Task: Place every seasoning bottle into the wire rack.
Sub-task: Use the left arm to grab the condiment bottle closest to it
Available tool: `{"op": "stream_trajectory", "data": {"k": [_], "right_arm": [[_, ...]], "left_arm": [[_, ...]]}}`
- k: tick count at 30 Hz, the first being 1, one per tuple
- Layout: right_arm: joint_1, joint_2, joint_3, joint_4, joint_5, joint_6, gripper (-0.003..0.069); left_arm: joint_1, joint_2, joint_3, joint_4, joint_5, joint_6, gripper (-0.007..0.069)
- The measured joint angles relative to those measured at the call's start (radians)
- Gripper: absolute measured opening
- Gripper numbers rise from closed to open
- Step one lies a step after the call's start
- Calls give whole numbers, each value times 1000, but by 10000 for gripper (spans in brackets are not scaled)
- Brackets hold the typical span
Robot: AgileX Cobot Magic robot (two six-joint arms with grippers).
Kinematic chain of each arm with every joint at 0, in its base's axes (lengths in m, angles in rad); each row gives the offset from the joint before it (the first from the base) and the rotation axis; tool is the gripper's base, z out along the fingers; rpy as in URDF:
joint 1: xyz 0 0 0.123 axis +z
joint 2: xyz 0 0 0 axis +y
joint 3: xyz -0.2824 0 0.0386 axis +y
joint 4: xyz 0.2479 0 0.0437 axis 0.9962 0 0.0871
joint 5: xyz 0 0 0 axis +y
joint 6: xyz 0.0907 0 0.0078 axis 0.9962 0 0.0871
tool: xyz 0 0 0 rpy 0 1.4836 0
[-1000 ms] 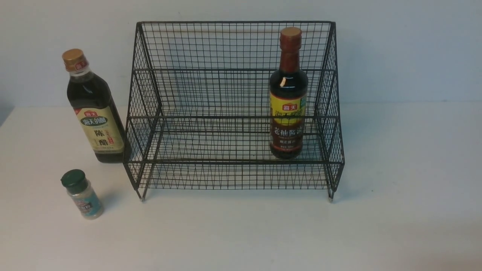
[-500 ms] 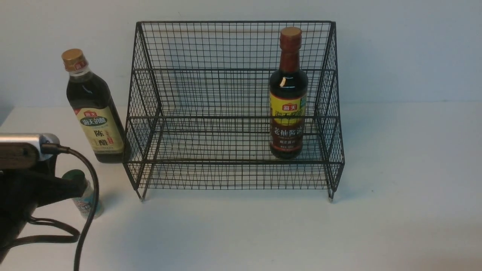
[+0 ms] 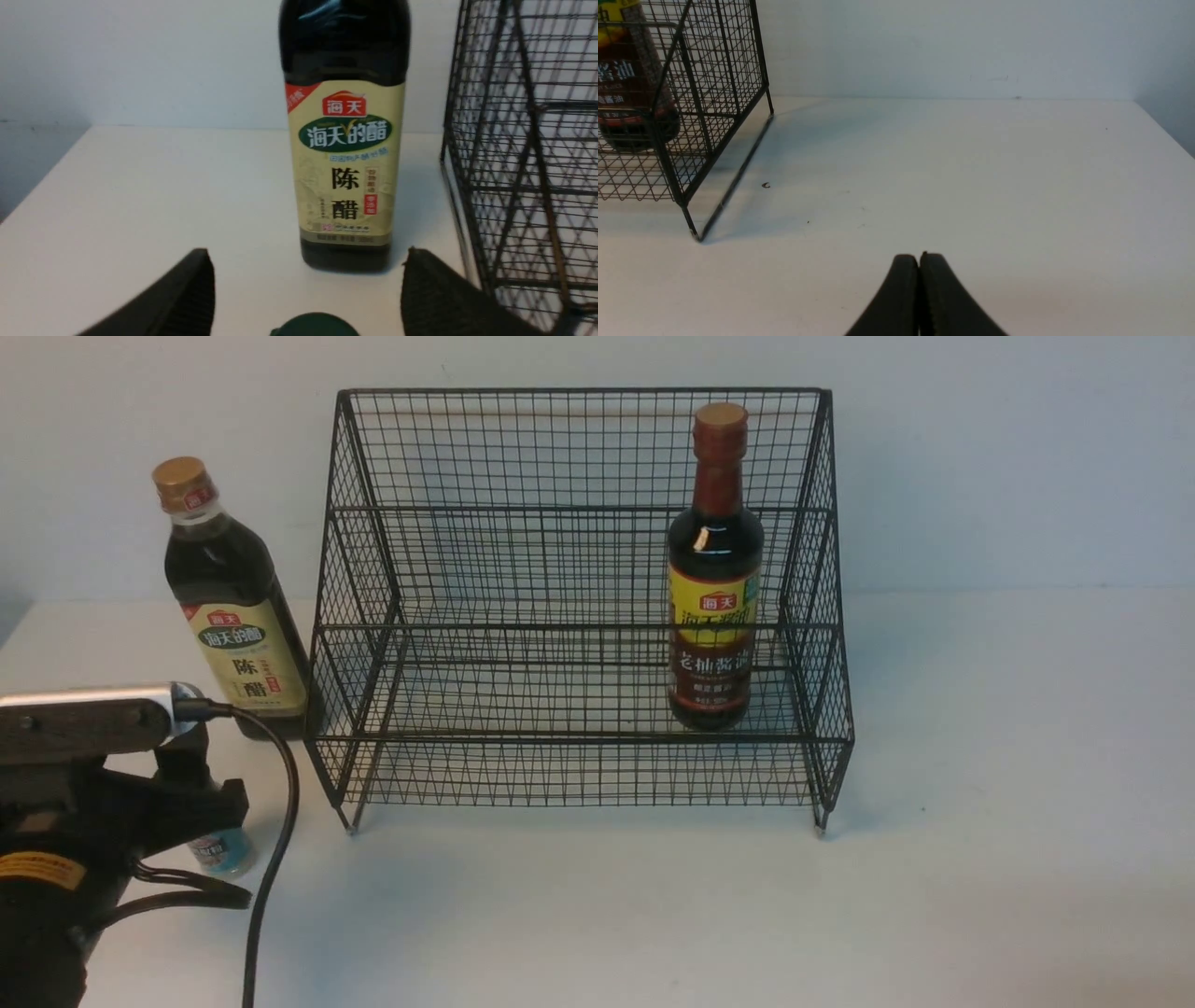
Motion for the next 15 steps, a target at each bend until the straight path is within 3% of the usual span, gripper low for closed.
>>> {"op": "stream_trajectory", "data": {"k": [15], "right_arm": [[0,0,0,0,0,0,-13]], "left_arm": [[0,239,-8,-7,-157,-97,524]]}}
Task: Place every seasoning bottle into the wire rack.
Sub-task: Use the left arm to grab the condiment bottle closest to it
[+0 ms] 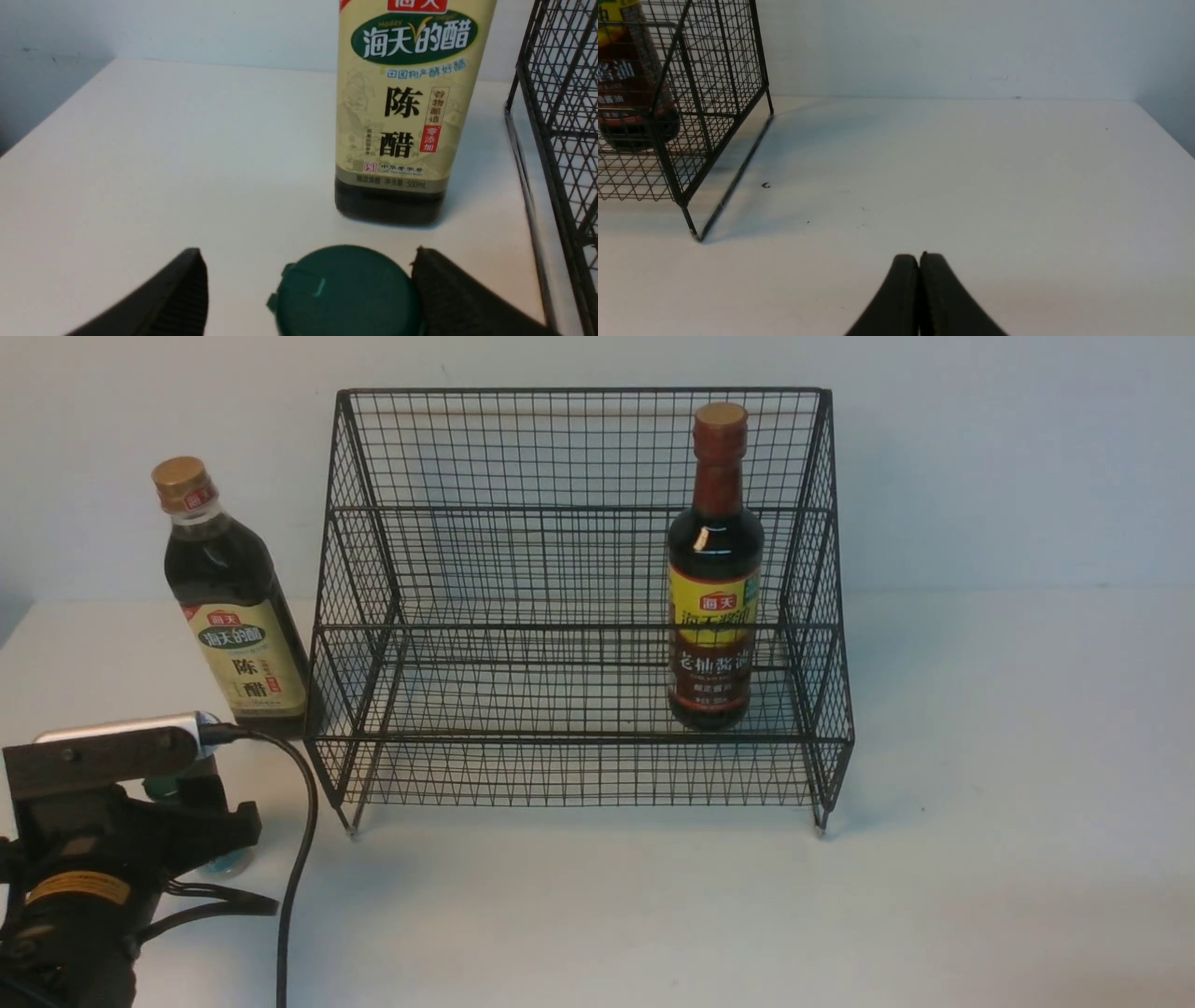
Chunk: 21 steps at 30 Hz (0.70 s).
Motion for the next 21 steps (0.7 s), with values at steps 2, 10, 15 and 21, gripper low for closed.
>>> {"op": "stream_trajectory", "data": {"k": [2,10,15,21], "right_arm": [[0,0,0,0,0,0,-13],[0,0,0,0,0,0,-13],[0,0,0,0,0,0,-13],[0,0,0,0,0,0,-13]], "left_arm": [[0,22,-1,29,-7,-17,519],[0,48,-1,149,-7,-80,340],[0,3,11,152,-5,-82,342],[0,-124,28,204,45,-85,342]]}}
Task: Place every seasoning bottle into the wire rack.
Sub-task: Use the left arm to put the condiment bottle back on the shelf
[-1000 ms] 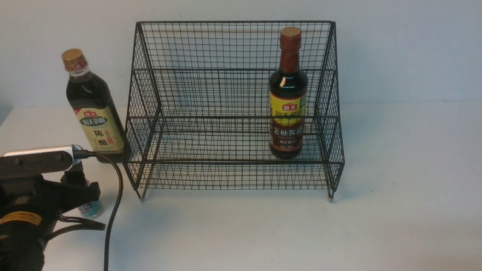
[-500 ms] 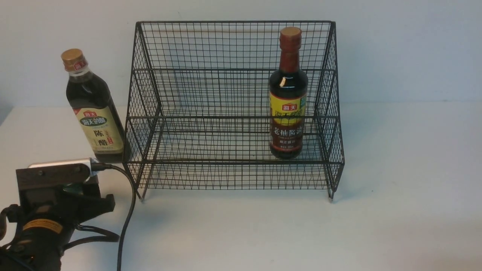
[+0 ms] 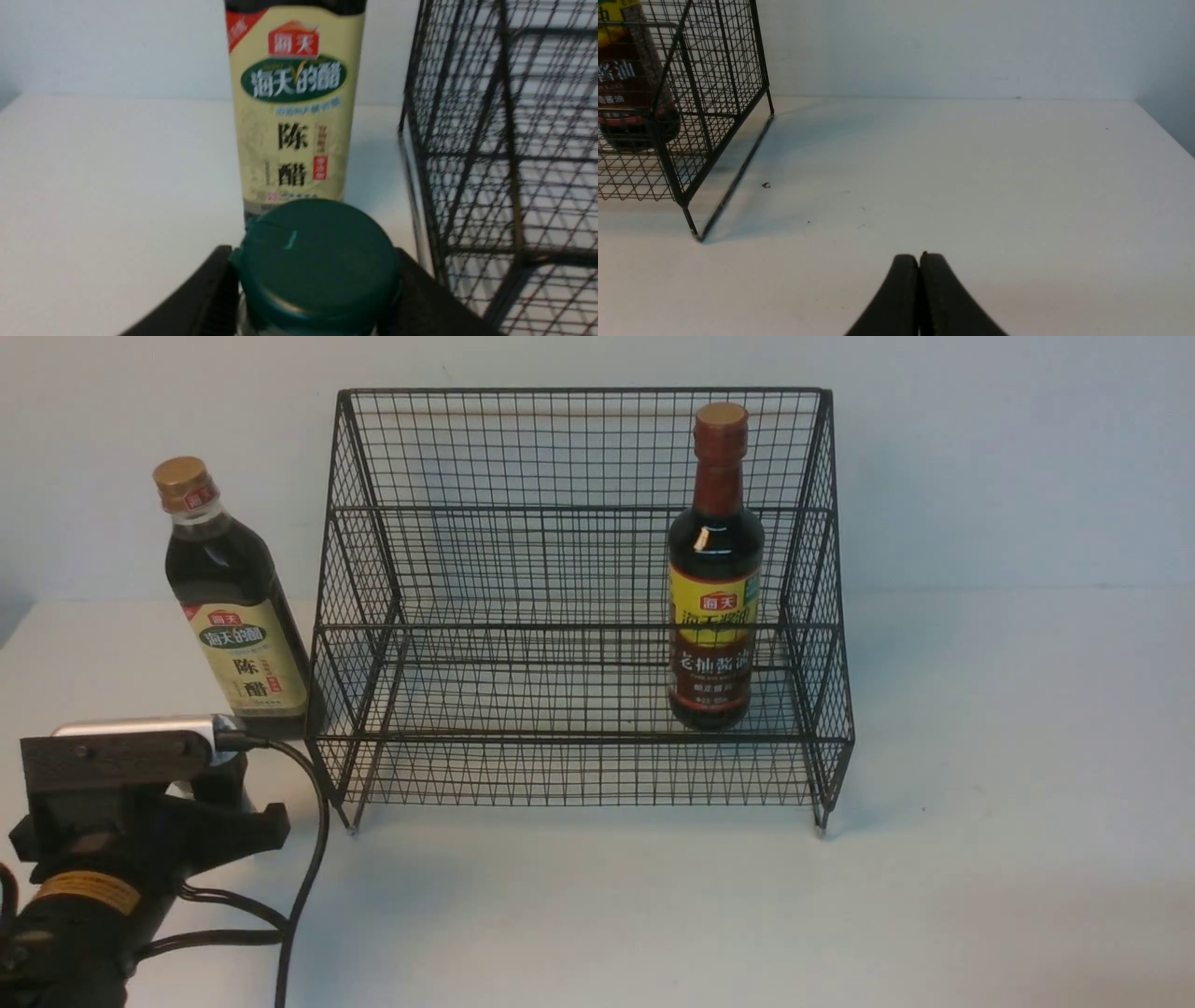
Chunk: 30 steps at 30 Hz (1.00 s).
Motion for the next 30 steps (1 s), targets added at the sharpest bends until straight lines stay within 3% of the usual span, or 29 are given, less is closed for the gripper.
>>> {"op": "stream_trajectory", "data": {"k": [7,13,17,23,26,30], "right_arm": [[0,0,0,0,0,0,-13],[0,0,0,0,0,0,-13],[0,0,0,0,0,0,-13],[0,0,0,0,0,0,-13],[0,0,0,0,0,0,-13],[0,0,0,0,0,0,-13]], "left_arm": [[0,-240,-2,35,139,-9,342],[0,-428,-96,112,381,-47,342],[-1,-488,-242,301,588,-227,342],[-56,-441,-353,589,627,-533,342],[-93,-358,-379,692,592,-604,342],[-103,-263,-389,726,558,-621,342]]}}
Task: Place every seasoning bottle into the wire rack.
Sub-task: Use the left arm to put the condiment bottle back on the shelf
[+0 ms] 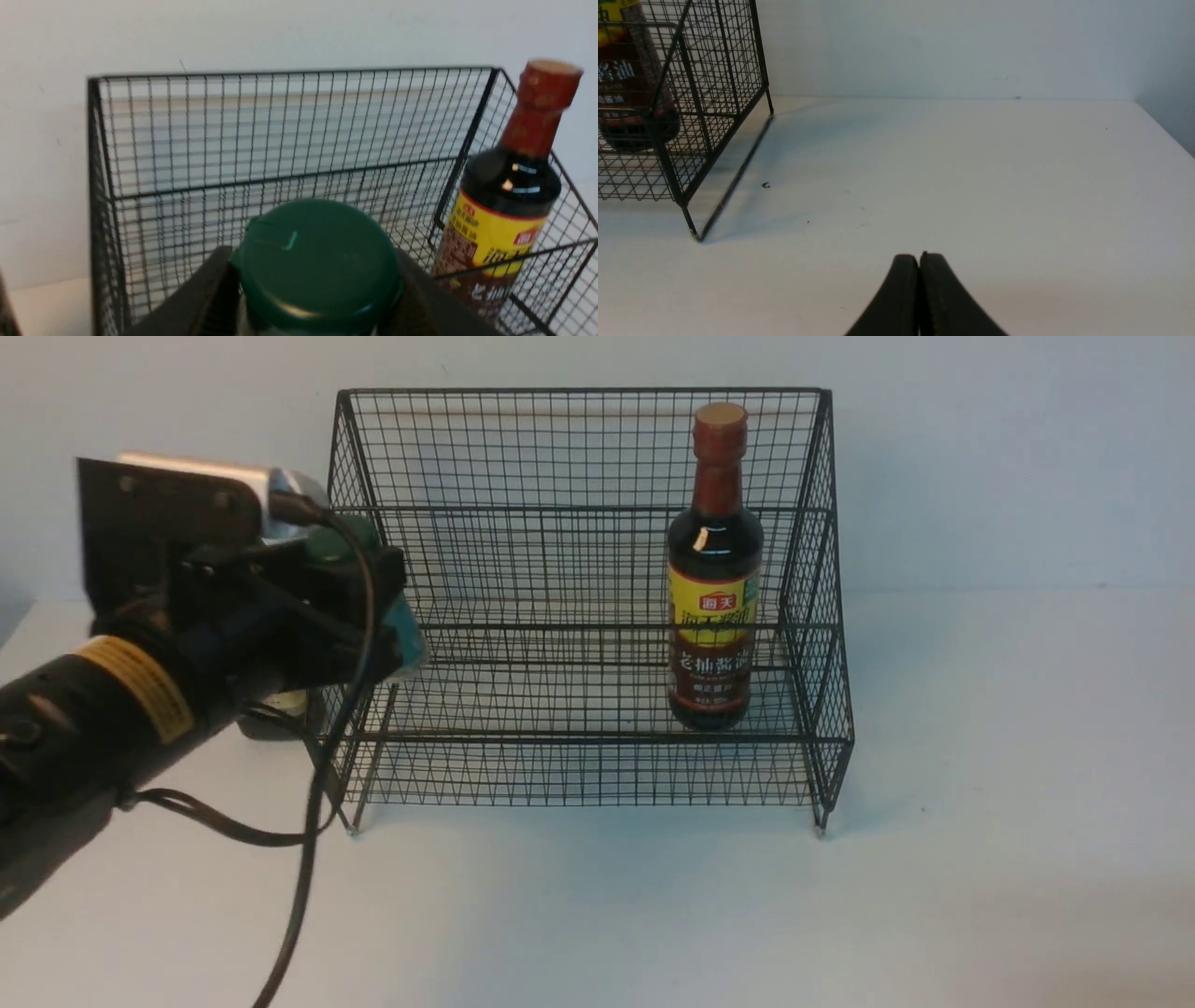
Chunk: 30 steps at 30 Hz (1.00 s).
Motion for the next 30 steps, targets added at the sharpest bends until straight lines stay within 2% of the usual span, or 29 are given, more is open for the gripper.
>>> {"op": "stream_trajectory", "data": {"k": [5,16,27,29,30], "right_arm": [[0,0,0,0,0,0,-13],[0,0,0,-1,0,0,-13],[0,0,0,-1,0,0,-13],[0,0,0,-1,0,0,-13],[0,0,0,-1,0,0,-13]], "left_arm": [[-2,130,0,-41,-90,16,342],[-2,277,-5,-78,-103,170,342],[-2,374,-12,-83,-121,177,344],[-2,376,-12,-83,-129,178,357],[-2,378,-12,-85,-133,178,391]]}}
